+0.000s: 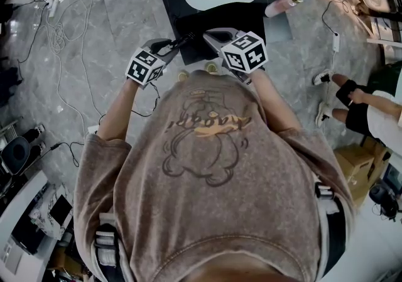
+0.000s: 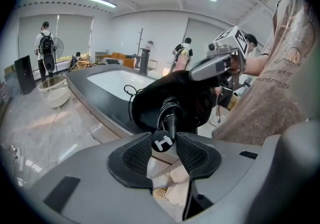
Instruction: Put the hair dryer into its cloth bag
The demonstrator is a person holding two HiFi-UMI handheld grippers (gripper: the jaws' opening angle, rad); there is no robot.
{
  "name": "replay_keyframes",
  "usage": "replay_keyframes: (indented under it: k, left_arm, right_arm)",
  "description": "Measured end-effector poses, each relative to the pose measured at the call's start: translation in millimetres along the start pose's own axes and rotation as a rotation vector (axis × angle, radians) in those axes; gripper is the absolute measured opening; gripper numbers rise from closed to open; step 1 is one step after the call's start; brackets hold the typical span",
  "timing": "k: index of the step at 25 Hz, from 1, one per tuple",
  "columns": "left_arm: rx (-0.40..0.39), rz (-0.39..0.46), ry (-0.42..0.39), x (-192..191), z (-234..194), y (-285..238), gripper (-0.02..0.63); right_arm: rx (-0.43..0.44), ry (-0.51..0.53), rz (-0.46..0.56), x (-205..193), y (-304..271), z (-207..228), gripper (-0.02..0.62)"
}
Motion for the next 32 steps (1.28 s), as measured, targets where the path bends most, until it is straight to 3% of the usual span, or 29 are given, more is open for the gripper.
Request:
replay_keyframes:
  k: [10,32]
  left_arm:
    - [-0.047,0.072,-0.020,34.7,9.5,-12.4,0.160]
    - [-0.105,0.062,0.003,41.0,18.8,-70.6,0.155]
  right_arm:
    - [0.014,-0.008,0.013,4.2,-2.6,-5.8,0.015]
    - [0.033,-0.026,0.022,8.0,-6.8,-2.9,0.015]
Point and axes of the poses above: the fingertips, and each gripper's own axes: y backward along the fingers, z to its right, x out of its top, the point moved 5 cm from there along y, backward along the fingers, and after that the axes turned 12 degrees about z, right-handed, at the moved point
